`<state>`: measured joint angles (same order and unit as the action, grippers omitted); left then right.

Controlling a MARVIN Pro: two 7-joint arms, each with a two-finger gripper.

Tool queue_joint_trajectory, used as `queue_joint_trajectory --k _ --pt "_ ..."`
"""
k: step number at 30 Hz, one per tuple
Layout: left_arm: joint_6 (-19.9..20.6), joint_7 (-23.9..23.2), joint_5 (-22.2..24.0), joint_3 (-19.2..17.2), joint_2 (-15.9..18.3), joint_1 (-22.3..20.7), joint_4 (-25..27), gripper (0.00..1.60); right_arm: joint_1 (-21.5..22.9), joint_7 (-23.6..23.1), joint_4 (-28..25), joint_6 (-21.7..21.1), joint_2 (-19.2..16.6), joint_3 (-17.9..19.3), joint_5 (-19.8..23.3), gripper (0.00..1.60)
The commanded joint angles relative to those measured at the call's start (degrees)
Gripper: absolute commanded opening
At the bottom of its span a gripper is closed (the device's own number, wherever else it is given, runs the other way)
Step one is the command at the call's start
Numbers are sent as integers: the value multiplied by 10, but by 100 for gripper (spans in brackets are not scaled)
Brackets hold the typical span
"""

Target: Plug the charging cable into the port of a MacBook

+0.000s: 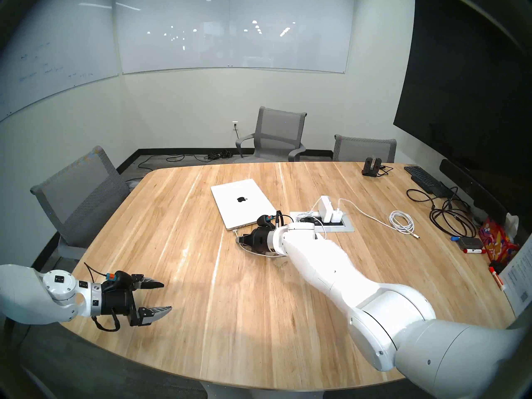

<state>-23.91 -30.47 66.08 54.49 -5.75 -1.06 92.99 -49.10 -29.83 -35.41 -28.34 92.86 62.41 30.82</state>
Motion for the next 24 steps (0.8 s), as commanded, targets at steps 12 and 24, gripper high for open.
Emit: queue_joint_trajectory --k 12,24 --pt "-1 0 0 -3 -1 -3 0 160 4 -5 37 12 6 -4 1 0" --pt "-1 0 0 -3 -1 -3 0 160 17 -10 56 18 8 -9 0 0"
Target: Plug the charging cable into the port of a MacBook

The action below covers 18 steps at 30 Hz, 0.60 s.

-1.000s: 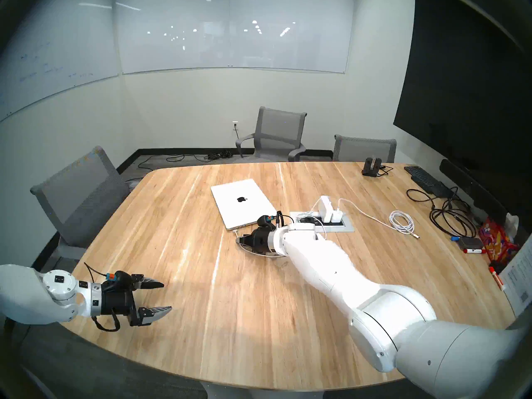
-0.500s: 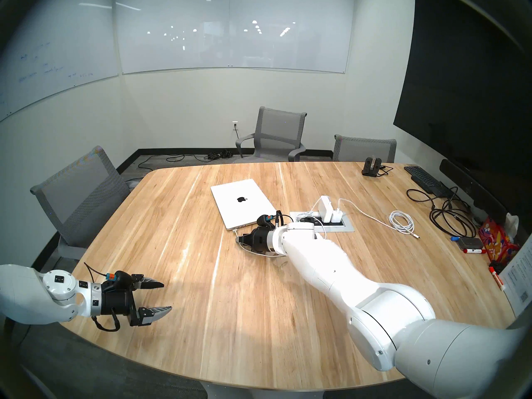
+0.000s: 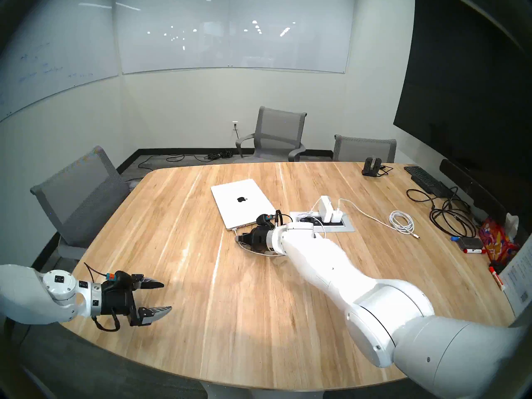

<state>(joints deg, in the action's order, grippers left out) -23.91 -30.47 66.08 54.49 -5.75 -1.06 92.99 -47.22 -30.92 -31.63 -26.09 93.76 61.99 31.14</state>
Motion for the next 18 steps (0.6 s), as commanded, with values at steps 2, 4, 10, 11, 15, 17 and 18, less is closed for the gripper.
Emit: queue_joint_trajectory --k 2,4,10,11,15,17,18 --pt "-1 0 0 -3 -1 -3 0 160 -1 0 20 -5 -1 -5 -4 0" --pt "-1 0 0 -3 -1 -3 0 160 0 0 20 -5 -2 -5 -4 0" --pt "-1 0 0 -3 -1 -3 0 160 0 -1 17 -8 -3 -5 -5 0" --pt "-1 0 0 -3 -1 -3 0 160 -1 0 16 -9 -3 -5 -6 0" --pt "-1 0 0 -3 -1 -3 0 160 0 1 16 -9 -3 -5 -7 4" --pt "-1 0 0 -3 -1 -3 0 160 0 1 16 -9 -3 -5 -7 9" --pt "-1 0 0 -3 -1 -3 0 160 1 0 16 -9 -2 -5 -7 13"
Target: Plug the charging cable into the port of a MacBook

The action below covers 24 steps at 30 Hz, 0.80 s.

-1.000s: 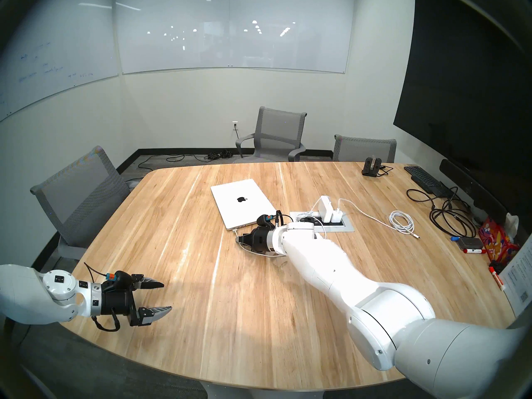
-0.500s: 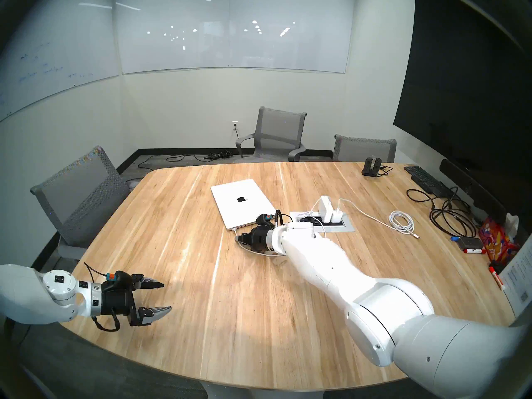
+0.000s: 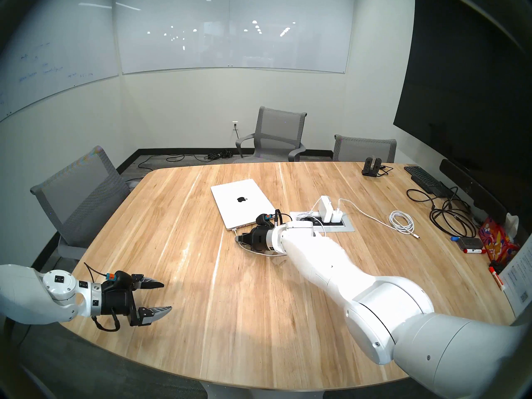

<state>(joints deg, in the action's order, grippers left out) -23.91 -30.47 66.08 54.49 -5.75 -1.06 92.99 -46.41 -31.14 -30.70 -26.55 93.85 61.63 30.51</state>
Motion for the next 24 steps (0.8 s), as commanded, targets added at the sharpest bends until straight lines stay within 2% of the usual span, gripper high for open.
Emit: queue_joint_trajectory --k 1,3,9,18,21,24 --pt "-1 0 0 -4 -1 -3 0 160 -7 2 7 -4 -3 -1 -1 28" --pt "-1 0 0 -4 -1 -3 0 160 -6 1 10 -3 -2 -1 -1 38" --pt "-1 0 0 -4 -1 -3 0 160 1 0 21 2 5 -2 -1 31" --pt "-1 0 0 -4 -1 -3 0 160 6 -2 32 7 10 -2 -1 35" --pt "-1 0 0 -4 -1 -3 0 160 9 -5 39 10 12 -2 -2 46" --pt "-1 0 0 -4 -1 -3 0 160 11 -4 44 12 14 -2 -2 71"
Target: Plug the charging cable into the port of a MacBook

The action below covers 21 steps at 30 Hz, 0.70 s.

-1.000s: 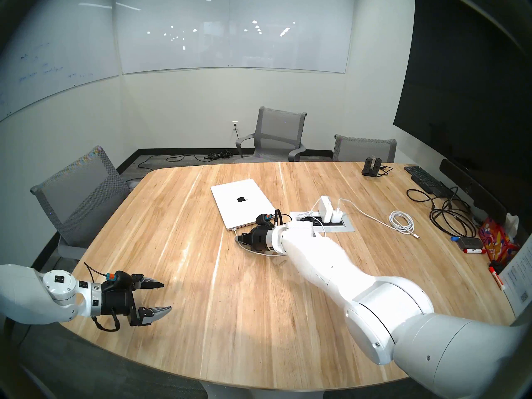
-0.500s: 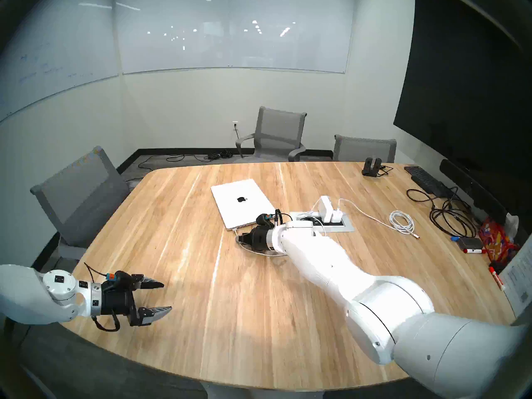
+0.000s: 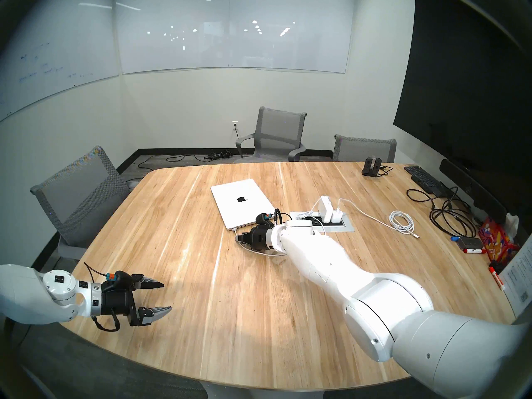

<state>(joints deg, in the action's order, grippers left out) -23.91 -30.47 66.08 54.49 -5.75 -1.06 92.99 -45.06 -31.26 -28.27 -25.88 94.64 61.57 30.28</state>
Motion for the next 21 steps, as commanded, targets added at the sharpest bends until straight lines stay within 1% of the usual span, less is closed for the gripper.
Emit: queue_joint_trajectory --k 1,4,6,8,9,10,11,12,21 --pt "-1 0 0 -4 -1 -3 0 160 -1 -4 23 7 7 -2 0 72" --pt "-1 0 0 -4 -1 -3 0 160 3 -6 34 12 9 -2 -1 78" --pt "-1 0 0 -3 -1 -3 0 160 8 -8 45 18 11 -2 -1 94" --pt "-1 0 0 -3 -1 -3 0 160 10 -8 49 21 12 -2 -1 100" --pt "-1 0 0 -3 -1 -3 0 160 11 -9 52 22 12 -2 -1 112" --pt "-1 0 0 -3 -1 -3 0 160 12 -9 54 23 13 -2 -2 144" --pt "-1 0 0 -3 -1 -3 0 160 12 -9 55 24 12 -2 -2 156" --pt "-1 0 0 -3 -1 -3 0 160 12 -9 54 24 12 -2 -2 160" --pt "-1 0 0 -3 -1 -3 0 160 14 -9 54 23 10 -3 -5 160"
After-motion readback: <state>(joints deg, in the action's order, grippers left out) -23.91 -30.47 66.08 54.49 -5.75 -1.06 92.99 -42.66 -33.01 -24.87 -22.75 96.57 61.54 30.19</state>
